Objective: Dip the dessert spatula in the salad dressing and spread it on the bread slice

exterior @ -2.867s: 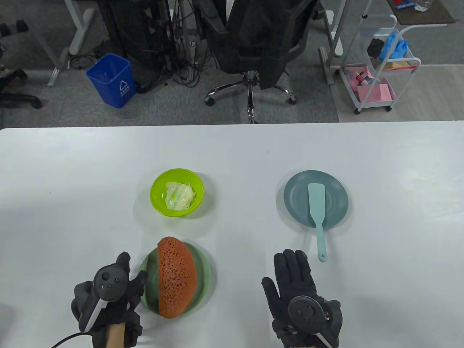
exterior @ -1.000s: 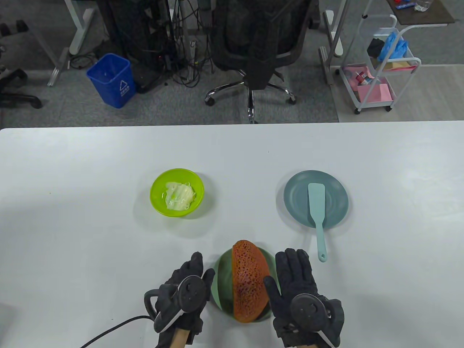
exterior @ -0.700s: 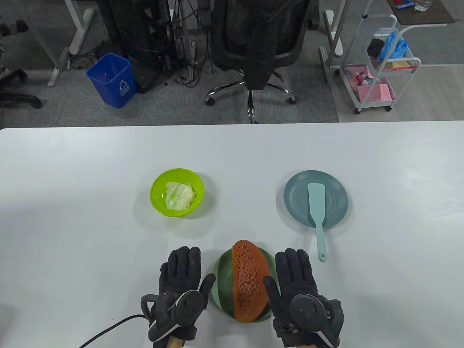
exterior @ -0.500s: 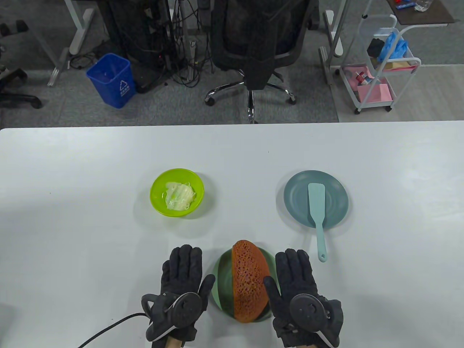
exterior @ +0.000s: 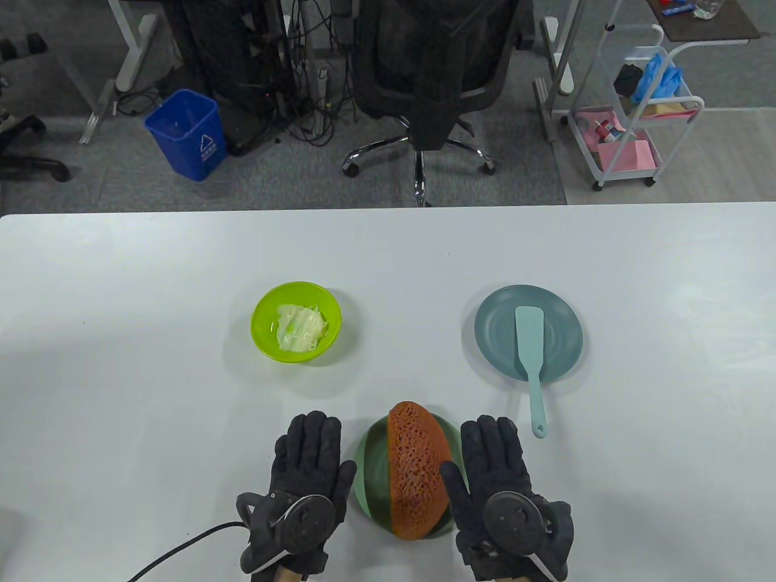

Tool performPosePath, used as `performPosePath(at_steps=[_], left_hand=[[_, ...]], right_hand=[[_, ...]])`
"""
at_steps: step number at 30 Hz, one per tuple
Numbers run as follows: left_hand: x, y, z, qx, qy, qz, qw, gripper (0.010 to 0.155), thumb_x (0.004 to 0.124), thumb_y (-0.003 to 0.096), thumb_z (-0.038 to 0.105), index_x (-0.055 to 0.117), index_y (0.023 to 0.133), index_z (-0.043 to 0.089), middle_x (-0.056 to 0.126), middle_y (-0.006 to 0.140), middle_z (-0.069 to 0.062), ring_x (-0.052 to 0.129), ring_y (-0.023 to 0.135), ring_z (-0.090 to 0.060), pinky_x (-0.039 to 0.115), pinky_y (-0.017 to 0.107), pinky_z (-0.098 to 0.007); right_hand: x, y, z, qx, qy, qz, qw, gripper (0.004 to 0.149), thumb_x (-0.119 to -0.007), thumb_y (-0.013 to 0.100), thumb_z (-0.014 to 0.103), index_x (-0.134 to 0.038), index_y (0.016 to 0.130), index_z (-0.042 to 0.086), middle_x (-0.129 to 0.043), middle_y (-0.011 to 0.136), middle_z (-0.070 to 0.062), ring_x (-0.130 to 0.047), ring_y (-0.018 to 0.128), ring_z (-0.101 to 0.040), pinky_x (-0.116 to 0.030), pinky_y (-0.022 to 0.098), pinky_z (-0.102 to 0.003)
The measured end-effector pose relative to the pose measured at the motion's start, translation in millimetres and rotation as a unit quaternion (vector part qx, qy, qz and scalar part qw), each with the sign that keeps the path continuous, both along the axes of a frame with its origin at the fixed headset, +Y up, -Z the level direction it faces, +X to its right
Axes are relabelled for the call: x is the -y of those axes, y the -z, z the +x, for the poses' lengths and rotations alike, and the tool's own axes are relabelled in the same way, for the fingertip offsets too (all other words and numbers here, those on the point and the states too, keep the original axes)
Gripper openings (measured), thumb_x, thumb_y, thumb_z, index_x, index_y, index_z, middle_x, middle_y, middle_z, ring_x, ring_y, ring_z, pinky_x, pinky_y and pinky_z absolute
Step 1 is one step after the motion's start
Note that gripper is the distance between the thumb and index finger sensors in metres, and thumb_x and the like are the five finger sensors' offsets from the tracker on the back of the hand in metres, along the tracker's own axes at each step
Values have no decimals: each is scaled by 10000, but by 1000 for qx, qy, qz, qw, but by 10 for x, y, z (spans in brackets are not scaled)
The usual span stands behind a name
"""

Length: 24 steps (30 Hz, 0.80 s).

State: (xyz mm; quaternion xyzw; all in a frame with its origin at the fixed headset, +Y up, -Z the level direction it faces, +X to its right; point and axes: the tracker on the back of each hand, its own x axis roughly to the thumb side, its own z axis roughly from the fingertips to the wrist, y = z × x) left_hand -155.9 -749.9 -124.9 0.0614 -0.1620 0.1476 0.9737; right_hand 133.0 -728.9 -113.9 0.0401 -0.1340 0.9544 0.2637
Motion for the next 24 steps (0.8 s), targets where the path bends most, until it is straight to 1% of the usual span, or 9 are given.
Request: performPosePath(at_steps=[3, 7, 11, 16, 18, 19, 21, 22, 24], left_hand=[[-6, -2, -12, 0, -5, 2, 1000, 696, 433, 638, 496, 409, 1190, 73, 403, 1203, -255, 468, 1096, -534, 439, 742, -650], [-7, 5, 2, 7, -3, -7, 1000, 695, 437, 640, 498, 418, 1190, 74, 412, 1204, -254, 479, 1097, -532, 445, 743, -650], [9, 3, -1, 9, -9, -7, 1000, 695, 448, 640, 500, 436, 1189, 75, 430, 1203, -254, 494, 1093, -535, 453, 742, -652], [14, -1, -12, 7, -15, -9, 1000, 690, 455, 641, 502, 450, 1189, 83, 441, 1203, -249, 500, 1093, -533, 459, 742, -651], [15, 1, -10, 9, -16, -12, 1000, 689, 458, 641, 502, 453, 1190, 86, 443, 1204, -246, 501, 1094, -532, 459, 741, -652], [14, 0, -7, 10, -14, -12, 1000, 685, 460, 641, 503, 458, 1189, 92, 446, 1203, -247, 504, 1093, -532, 461, 741, -651], [11, 0, -4, 11, -12, -12, 1000, 687, 460, 641, 504, 456, 1190, 92, 445, 1203, -246, 504, 1093, -532, 461, 742, -651], [10, 0, -2, 12, -12, -12, 1000, 686, 461, 641, 504, 458, 1190, 92, 448, 1203, -246, 505, 1093, -531, 462, 742, -650], [10, 2, -1, 13, -14, -12, 1000, 686, 462, 641, 504, 457, 1190, 92, 446, 1204, -245, 506, 1093, -531, 462, 742, -651]], right_hand=[[-37, 3, -4, -4, 5, 8, 1000, 659, -669, 563, 569, -515, 1087, 200, -445, 1146, -129, -325, 1083, -402, -430, 767, -529], [-79, 26, -15, -6, -7, 3, 1000, 662, -670, 567, 571, -515, 1090, 197, -447, 1148, -129, -321, 1086, -404, -425, 771, -530], [-202, 67, 60, 1, 0, -9, 1000, 663, -681, 567, 562, -511, 1095, 199, -431, 1157, -127, -296, 1098, -398, -400, 785, -533], [-437, 181, 322, 40, 11, -72, 997, 676, -696, 571, 544, -473, 1110, 201, -368, 1176, -120, -226, 1114, -388, -334, 810, -538], [-491, 236, 449, 58, -3, -74, 996, 679, -696, 572, 544, -470, 1111, 200, -363, 1178, -119, -226, 1116, -388, -334, 811, -538], [-518, 274, 538, 75, -24, -70, 994, 676, -698, 572, 544, -473, 1110, 202, -371, 1176, -119, -235, 1116, -392, -342, 811, -539], [-535, 339, 687, 104, -55, -71, 990, 675, -706, 571, 542, -474, 1111, 210, -369, 1180, -112, -248, 1122, -395, -349, 817, -539], [-527, 381, 785, 115, -64, -82, 988, 674, -706, 573, 543, -469, 1113, 216, -364, 1184, -107, -248, 1126, -394, -350, 820, -537], [-499, 437, 927, 134, -62, -97, 984, 670, -715, 578, 531, -461, 1115, 223, -352, 1189, -99, -248, 1133, -386, -344, 829, -534]])
